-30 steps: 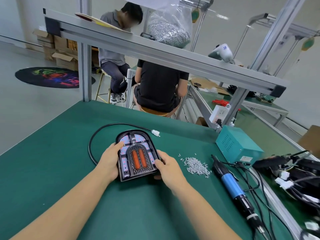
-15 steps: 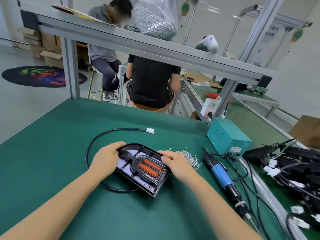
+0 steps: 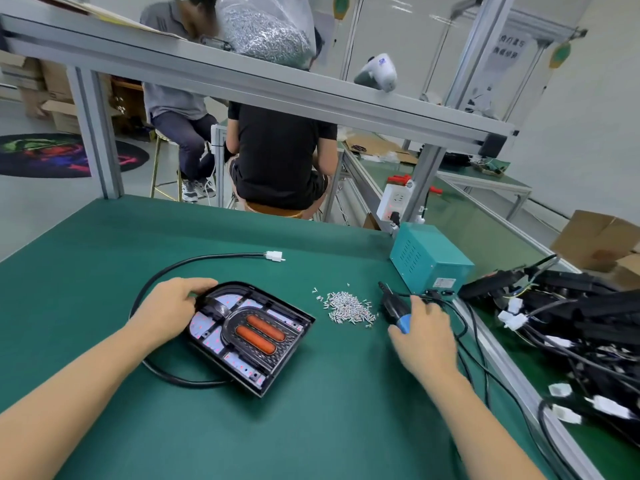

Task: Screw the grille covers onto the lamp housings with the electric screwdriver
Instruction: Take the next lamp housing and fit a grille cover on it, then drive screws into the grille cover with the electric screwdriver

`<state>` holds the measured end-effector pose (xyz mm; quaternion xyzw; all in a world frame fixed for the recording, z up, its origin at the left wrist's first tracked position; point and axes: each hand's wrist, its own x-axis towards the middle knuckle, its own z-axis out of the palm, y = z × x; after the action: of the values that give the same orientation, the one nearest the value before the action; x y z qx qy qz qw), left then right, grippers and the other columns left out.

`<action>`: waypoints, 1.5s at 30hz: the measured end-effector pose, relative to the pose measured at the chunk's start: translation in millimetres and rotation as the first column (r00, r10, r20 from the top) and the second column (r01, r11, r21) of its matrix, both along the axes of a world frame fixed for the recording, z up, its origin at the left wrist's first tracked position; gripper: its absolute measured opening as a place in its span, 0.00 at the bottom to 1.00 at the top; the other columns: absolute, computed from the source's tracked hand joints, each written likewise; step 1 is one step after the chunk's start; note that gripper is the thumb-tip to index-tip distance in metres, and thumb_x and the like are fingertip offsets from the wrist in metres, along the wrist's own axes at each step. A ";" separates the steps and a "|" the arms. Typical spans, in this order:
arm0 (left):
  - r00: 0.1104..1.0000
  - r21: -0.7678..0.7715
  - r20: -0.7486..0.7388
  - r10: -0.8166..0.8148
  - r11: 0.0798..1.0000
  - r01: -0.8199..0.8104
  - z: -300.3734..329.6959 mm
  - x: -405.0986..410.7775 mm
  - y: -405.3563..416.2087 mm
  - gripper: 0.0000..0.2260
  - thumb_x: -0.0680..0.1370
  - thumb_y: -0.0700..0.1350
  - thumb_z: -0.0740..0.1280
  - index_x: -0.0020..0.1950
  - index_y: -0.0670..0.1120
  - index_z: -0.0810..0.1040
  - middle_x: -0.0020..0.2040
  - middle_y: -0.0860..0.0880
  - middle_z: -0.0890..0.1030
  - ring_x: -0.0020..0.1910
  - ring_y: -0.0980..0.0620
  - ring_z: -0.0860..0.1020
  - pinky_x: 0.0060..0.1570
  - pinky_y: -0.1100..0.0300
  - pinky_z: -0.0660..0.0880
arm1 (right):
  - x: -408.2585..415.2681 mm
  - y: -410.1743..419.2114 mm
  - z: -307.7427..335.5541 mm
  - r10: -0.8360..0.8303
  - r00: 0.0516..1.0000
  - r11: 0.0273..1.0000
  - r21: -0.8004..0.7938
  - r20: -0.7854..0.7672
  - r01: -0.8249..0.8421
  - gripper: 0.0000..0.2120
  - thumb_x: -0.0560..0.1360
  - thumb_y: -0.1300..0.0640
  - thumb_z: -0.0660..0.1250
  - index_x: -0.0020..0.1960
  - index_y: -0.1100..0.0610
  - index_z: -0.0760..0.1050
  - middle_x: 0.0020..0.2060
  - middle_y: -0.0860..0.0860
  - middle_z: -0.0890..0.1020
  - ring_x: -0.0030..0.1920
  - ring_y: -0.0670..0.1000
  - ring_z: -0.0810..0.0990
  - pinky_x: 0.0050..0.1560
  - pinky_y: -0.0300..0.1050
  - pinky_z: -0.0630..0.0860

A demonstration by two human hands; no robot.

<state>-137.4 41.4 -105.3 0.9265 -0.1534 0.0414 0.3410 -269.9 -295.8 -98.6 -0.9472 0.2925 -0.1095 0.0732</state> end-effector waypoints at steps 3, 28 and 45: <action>0.999 0.038 -0.048 -0.011 0.999 0.013 5.2 4.4 0.3 0.22 0.75 0.27 0.56 0.61 0.44 0.80 0.60 0.47 0.80 0.61 0.48 0.76 0.60 0.62 0.67 | -14.0 -19.9 -3.0 -0.072 0.987 0.997 -0.003 -0.140 0.073 0.33 0.75 0.45 0.65 0.74 0.55 0.58 0.62 0.56 0.71 0.62 0.58 0.70 0.54 0.47 0.70; 0.903 0.472 -0.351 -0.247 0.787 0.398 43.7 13.7 -173.1 0.11 0.67 0.39 0.76 0.49 0.45 0.84 0.50 0.48 0.83 0.49 0.46 0.80 0.50 0.55 0.77 | 19.6 -30.2 -27.4 -0.051 0.997 0.997 0.048 -0.053 0.054 0.28 0.79 0.41 0.59 0.73 0.54 0.60 0.59 0.55 0.76 0.55 0.57 0.78 0.44 0.46 0.69; 0.931 0.662 -0.182 -0.317 0.660 0.355 22.7 11.6 -180.1 0.13 0.72 0.32 0.59 0.32 0.44 0.60 0.32 0.48 0.64 0.37 0.45 0.65 0.29 0.60 0.61 | 20.4 -31.4 -31.1 -0.050 0.999 0.999 0.018 -0.017 0.051 0.27 0.79 0.42 0.60 0.72 0.55 0.61 0.58 0.55 0.76 0.56 0.57 0.77 0.46 0.47 0.70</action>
<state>-125.8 -138.7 -82.6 0.9423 -0.3173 -0.1053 -0.0195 -249.5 -327.1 -129.7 -0.9396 0.3179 -0.1006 0.0767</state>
